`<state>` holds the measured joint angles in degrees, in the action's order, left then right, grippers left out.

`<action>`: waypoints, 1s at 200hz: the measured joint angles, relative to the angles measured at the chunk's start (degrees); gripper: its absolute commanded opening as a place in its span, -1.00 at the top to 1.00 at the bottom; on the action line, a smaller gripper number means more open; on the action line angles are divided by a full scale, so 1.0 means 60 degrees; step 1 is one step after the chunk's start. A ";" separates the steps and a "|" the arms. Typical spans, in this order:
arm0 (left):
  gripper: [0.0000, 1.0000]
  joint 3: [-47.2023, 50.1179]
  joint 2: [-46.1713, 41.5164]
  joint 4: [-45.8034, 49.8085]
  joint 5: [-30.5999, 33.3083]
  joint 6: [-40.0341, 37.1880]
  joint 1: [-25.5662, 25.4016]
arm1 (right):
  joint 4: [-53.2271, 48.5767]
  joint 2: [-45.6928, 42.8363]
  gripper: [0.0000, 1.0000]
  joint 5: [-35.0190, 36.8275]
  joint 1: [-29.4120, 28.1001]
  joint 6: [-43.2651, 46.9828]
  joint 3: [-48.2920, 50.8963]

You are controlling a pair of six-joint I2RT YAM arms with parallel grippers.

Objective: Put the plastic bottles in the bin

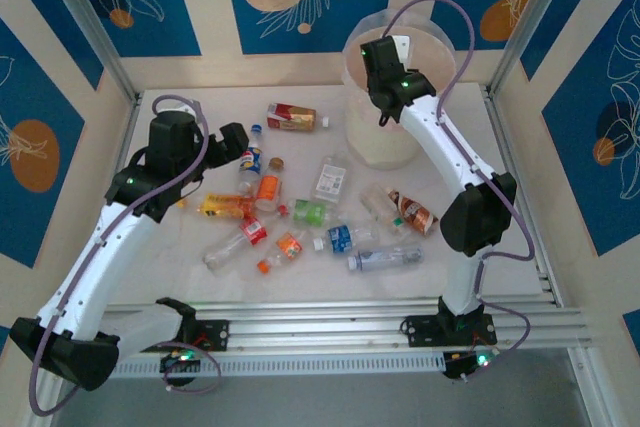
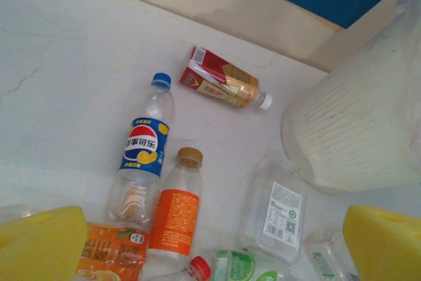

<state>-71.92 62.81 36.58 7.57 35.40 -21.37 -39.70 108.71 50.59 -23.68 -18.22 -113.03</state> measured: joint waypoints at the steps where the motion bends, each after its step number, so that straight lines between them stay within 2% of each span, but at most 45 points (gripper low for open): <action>1: -0.99 0.0000 0.0000 0.0000 0.0000 0.0000 0.0000 | 0.0000 0.0000 -0.31 0.0000 0.0000 0.0000 0.0000; 39: -0.99 0.0095 -0.0018 0.0412 0.0135 0.0025 0.0095 | -0.0106 0.0051 -0.37 -0.0142 0.0033 0.0047 -0.0200; 81: -0.99 0.0386 -0.0153 0.0765 0.0219 0.0186 0.0470 | -0.0273 0.0069 -0.57 -0.0364 0.0033 0.0237 -0.0845; 113: -0.99 0.1191 -0.0579 0.1027 -0.0087 0.0594 0.1432 | -0.0280 -0.0029 -0.78 -0.0732 0.0029 0.0375 -0.1144; 128: -0.99 0.1829 -0.0841 0.1031 -0.0459 0.0900 0.2065 | -0.0313 -0.0142 -1.00 -0.0965 0.0022 0.0466 -0.1144; 164: -0.99 0.3293 -0.0929 0.0521 -0.1628 0.1770 0.3024 | -0.0557 -0.0535 -0.99 -0.1435 -0.0106 0.0627 -0.1166; 200: -0.99 0.3956 -0.0208 -0.0255 -0.2320 0.2495 0.3187 | -0.0780 -0.1027 -0.99 -0.1705 -0.0492 0.0838 -0.1235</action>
<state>-48.18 61.56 35.05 -6.35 50.37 -2.24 -44.38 102.54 40.36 -26.63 -13.19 -120.44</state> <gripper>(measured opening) 0.994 0.992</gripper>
